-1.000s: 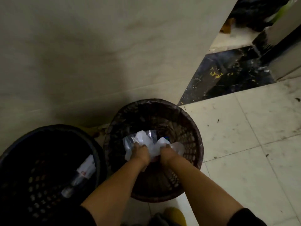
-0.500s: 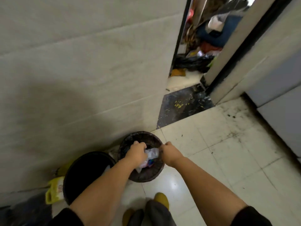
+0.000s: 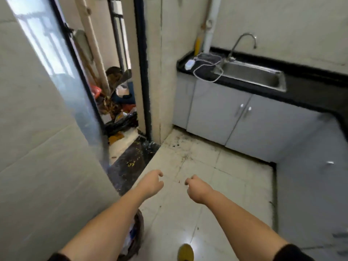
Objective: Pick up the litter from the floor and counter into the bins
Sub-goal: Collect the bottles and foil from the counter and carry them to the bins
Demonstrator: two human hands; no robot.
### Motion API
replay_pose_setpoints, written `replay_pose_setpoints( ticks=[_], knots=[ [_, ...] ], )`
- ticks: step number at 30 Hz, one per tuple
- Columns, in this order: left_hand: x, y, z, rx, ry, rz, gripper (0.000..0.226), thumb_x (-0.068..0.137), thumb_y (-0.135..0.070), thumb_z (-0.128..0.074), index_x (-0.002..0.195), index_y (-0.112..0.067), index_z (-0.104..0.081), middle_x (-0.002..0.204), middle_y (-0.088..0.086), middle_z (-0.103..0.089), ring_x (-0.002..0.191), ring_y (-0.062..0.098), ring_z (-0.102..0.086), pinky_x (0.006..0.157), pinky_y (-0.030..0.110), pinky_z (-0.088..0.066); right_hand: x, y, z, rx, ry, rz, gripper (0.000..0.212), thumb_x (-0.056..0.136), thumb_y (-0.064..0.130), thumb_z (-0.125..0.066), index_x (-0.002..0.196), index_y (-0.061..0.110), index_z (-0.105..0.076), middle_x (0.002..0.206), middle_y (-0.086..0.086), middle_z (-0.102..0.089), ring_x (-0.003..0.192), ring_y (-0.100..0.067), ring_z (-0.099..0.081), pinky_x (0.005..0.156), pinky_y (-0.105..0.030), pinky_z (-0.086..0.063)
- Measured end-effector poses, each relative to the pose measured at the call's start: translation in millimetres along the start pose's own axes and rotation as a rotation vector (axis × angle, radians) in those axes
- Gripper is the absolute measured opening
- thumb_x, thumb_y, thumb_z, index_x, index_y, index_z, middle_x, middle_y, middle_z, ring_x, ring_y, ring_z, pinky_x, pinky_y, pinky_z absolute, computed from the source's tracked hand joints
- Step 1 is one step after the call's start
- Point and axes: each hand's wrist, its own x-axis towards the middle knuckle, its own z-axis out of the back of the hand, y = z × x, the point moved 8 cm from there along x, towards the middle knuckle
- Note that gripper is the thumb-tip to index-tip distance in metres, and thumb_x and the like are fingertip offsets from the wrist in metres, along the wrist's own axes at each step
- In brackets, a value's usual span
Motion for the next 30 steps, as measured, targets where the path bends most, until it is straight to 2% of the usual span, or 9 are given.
replay_pose_setpoints(
  ticks=[6, 9, 11, 18, 23, 26, 30],
  knots=[
    [-6, -202, -64, 0.193, 0.114, -0.349, 0.039, 0.093, -0.02, -0.048, 0.132, -0.012, -0.049, 0.126, 0.013, -0.061, 0.112, 0.028, -0.059, 0.096, 0.034, -0.048, -106, -176, 51, 0.224, -0.2, -0.33, 0.045, 0.093, 0.002, -0.031, 0.135, 0.009, -0.046, 0.142, -0.012, -0.038, 0.121, -0.034, -0.051, 0.102, -0.04, -0.045],
    [-23, -317, -120, 0.286, 0.209, -0.525, 0.04, 0.093, -0.02, -0.048, 0.132, -0.013, -0.05, 0.127, 0.012, -0.059, 0.116, 0.027, -0.057, 0.099, 0.032, -0.046, -167, -279, 66, 0.305, -0.319, -0.486, 0.042, 0.096, 0.007, -0.033, 0.136, 0.011, -0.046, 0.143, -0.013, -0.039, 0.124, -0.035, -0.049, 0.104, -0.04, -0.043],
    [-25, -369, -138, 0.326, 0.217, -0.601, 0.04, 0.092, -0.019, -0.048, 0.132, -0.013, -0.051, 0.127, 0.012, -0.059, 0.116, 0.027, -0.057, 0.099, 0.031, -0.045, -194, -320, 78, 0.352, -0.359, -0.548, 0.041, 0.096, 0.009, -0.034, 0.135, 0.01, -0.047, 0.14, -0.016, -0.041, 0.124, -0.035, -0.049, 0.105, -0.04, -0.042],
    [-118, -604, -302, 0.452, 0.346, -0.976, 0.041, 0.089, -0.014, -0.051, 0.129, -0.009, -0.055, 0.124, 0.014, -0.064, 0.116, 0.028, -0.059, 0.097, 0.029, -0.045, -377, -527, 77, 0.468, -0.521, -0.875, 0.036, 0.095, 0.013, -0.037, 0.128, 0.01, -0.052, 0.133, -0.015, -0.044, 0.117, -0.037, -0.053, 0.103, -0.041, -0.045],
    [-191, -695, -400, 0.586, 0.446, -1.186, 0.04, 0.092, -0.019, -0.05, 0.132, -0.011, -0.051, 0.129, 0.012, -0.058, 0.119, 0.028, -0.056, 0.1, 0.033, -0.045, -478, -618, 58, 0.548, -0.614, -1.026, 0.038, 0.096, 0.017, -0.038, 0.132, 0.013, -0.05, 0.136, -0.013, -0.042, 0.119, -0.035, -0.052, 0.104, -0.039, -0.044],
    [-216, -724, -446, 0.67, 0.491, -1.248, 0.04, 0.093, -0.02, -0.05, 0.132, -0.01, -0.05, 0.13, 0.013, -0.057, 0.121, 0.028, -0.055, 0.102, 0.034, -0.044, -522, -650, 43, 0.565, -0.672, -1.085, 0.037, 0.096, 0.017, -0.038, 0.129, 0.013, -0.053, 0.134, -0.012, -0.045, 0.117, -0.034, -0.053, 0.102, -0.04, -0.045],
    [-234, -742, -501, 0.781, 0.543, -1.288, 0.042, 0.094, -0.022, -0.049, 0.134, -0.01, -0.047, 0.133, 0.014, -0.053, 0.122, 0.029, -0.053, 0.104, 0.035, -0.044, -580, -689, 50, 0.507, -0.842, -1.171, 0.033, 0.093, 0.014, -0.04, 0.12, 0.015, -0.06, 0.13, -0.013, -0.053, 0.116, -0.033, -0.055, 0.099, -0.041, -0.048]
  ],
)
